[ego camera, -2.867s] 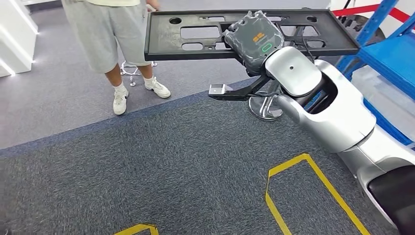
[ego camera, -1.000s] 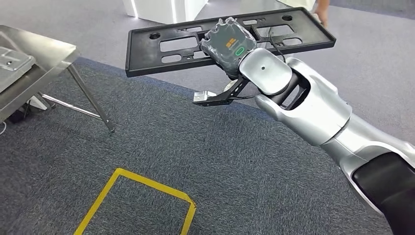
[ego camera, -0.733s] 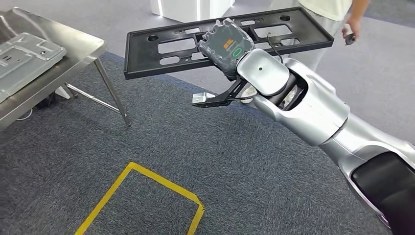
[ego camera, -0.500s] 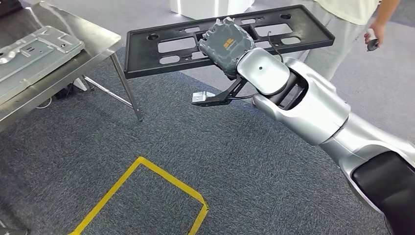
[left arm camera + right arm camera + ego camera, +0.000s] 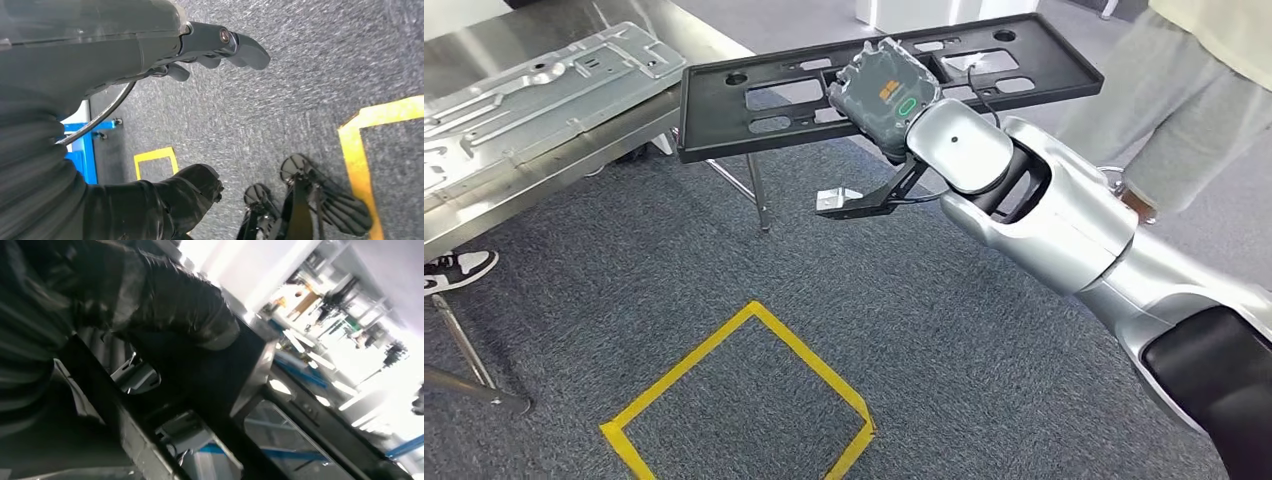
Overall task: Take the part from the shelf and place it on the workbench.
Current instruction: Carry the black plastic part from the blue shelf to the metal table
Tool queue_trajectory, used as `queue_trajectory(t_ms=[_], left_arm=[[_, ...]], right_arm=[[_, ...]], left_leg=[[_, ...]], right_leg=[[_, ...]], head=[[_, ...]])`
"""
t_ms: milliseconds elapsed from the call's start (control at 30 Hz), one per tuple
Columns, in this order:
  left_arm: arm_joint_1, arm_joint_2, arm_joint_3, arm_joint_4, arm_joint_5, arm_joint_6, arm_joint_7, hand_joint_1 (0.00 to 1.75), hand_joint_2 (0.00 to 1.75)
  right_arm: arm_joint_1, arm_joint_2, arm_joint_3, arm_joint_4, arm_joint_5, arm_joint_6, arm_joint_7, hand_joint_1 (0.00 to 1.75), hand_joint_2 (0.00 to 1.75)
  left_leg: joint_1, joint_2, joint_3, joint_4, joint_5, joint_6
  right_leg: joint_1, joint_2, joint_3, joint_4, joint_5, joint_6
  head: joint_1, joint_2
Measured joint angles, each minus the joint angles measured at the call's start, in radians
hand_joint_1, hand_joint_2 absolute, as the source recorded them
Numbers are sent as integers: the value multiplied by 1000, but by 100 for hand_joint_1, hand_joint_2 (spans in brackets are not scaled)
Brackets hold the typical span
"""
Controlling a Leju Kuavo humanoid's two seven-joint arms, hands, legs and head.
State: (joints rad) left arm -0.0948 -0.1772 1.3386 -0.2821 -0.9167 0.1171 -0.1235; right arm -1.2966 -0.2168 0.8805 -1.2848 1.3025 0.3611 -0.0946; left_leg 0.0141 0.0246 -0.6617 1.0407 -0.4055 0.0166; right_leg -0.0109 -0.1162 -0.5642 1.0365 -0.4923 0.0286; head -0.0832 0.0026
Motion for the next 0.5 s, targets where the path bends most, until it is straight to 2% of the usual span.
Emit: queue_trajectory(t_ms=[33, 100, 167, 200, 233, 267, 333, 367, 400, 433, 467, 500], left_arm=[[-1, 0, 0, 0, 1, 0, 0, 0, 175], [-3, 0, 0, 0, 7, 1, 3, 0, 175], [-6, 0, 4, 0, 16, 3, 5, 0, 175], [-7, 0, 5, 0, 21, 3, 3, 0, 175], [-7, 0, 7, 0, 23, 3, 0, 0, 175], [-7, 0, 7, 0, 24, 2, -4, 0, 175], [-7, -1, 7, 0, 23, 2, -10, 0, 175], [-8, -1, 7, 0, 21, 3, -11, 0, 175], [-8, -2, 7, -1, 20, 5, -11, 0, 175], [-8, -1, 7, -1, 19, 6, -11, 0, 175], [-8, 1, 7, -1, 17, 7, -11, 0, 175], [-6, 3, 7, -2, 17, 7, -11, 0, 175]], right_arm=[[1, -2, 0, 0, -1, -2, 0, 175, 175], [3, -7, 0, 1, -1, -4, -1, 175, 175], [6, -10, 4, 3, 0, -5, -1, 175, 175], [7, -10, 7, 5, 0, -4, -2, 175, 175], [7, -10, 10, 6, 0, -2, -3, 175, 175], [6, -9, 12, 7, 1, 0, -4, 175, 175], [1, -5, 13, 8, 3, 4, -3, 175, 175], [-3, -2, 14, 9, 4, 7, -2, 175, 175], [-6, 2, 16, 10, 6, 8, 0, 175, 175], [-8, 7, 17, 11, 8, 9, 1, 175, 175], [-10, 11, 18, 11, 10, 10, 2, 175, 175], [-11, 16, 19, 12, 10, 11, 2, 175, 175]], left_leg=[[2, -11, 3, -3, 1, 6], [4, -32, 6, -6, 1, 16], [0, -58, 6, -5, 1, 21], [-2, -73, 6, -5, 0, 23], [-4, -89, 7, -4, 0, 23], [-6, -105, 8, -2, 0, 23], [-7, -133, 6, 1, 1, 22], [-5, -145, 2, 1, 2, 19], [0, -156, -2, 1, 4, 14], [3, -168, -5, -1, 6, 6], [5, -182, -6, -6, 9, -1], [4, -183, -5, -8, 10, -8]], right_leg=[[-4, 25, -6, 18, -14, 4], [-10, 89, -53, 117, -67, 7], [-9, 111, -126, 248, -112, 5], [-8, 114, -149, 279, -111, 2], [-6, 116, -153, 271, -89, -2], [-4, 122, -139, 226, -52, -9], [-2, 171, -89, 94, 19, -28], [-2, 195, -69, 45, 37, -34], [0, 212, -58, 17, 41, -38], [2, 212, -52, 9, 39, -38], [1, 198, -46, 1, 40, -37], [-2, 183, -39, -9, 43, -37]], head=[[0, 0], [1, 0], [1, 0], [1, 0], [1, 0], [1, 0], [0, 0], [0, 0], [0, 0], [0, 0], [1, 0], [2, 0]])
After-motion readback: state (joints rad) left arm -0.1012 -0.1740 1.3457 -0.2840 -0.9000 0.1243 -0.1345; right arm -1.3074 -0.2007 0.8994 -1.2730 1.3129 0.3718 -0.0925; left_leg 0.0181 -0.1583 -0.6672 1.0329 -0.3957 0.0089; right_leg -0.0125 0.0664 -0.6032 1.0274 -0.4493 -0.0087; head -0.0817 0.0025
